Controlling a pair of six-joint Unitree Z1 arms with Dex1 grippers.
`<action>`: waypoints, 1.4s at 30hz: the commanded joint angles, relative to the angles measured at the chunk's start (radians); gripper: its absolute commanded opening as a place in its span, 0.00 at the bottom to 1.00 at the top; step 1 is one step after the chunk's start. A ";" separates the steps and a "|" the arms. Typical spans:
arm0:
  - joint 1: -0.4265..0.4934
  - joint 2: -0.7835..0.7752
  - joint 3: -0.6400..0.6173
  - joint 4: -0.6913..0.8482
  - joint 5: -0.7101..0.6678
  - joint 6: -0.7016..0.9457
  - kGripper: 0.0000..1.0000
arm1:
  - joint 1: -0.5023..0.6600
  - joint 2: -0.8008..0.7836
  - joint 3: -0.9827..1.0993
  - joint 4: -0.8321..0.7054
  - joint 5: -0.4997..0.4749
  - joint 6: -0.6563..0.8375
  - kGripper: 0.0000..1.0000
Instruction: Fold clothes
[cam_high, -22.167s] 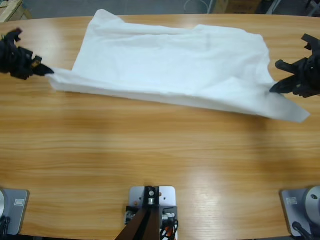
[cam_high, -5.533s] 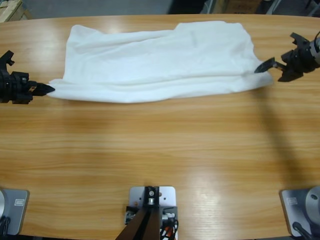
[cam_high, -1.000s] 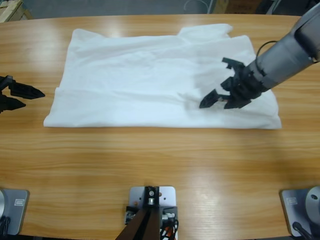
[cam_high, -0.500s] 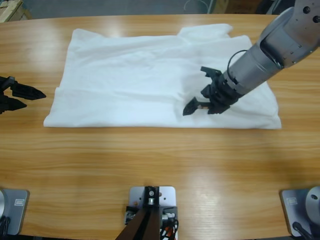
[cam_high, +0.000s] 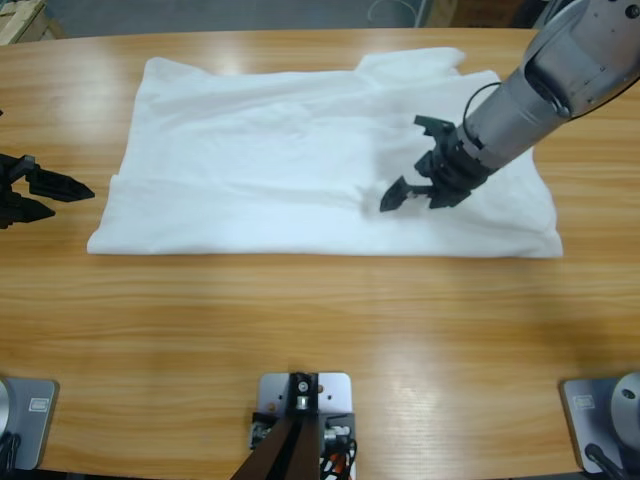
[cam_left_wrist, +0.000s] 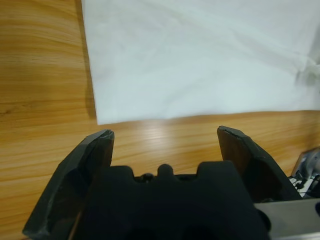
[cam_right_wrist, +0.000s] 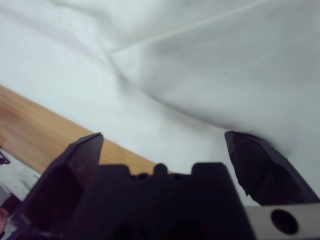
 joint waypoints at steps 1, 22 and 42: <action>-0.008 0.025 0.000 0.001 0.013 0.006 0.81 | -0.021 0.078 -0.046 0.033 -0.023 -0.023 1.00; -0.008 0.031 -0.001 0.001 0.014 0.006 0.81 | -0.067 0.245 -0.421 0.263 -0.133 -0.160 1.00; -0.008 0.042 -0.004 0.001 0.015 0.011 0.81 | -0.146 0.031 -0.130 0.180 -0.230 -0.021 0.99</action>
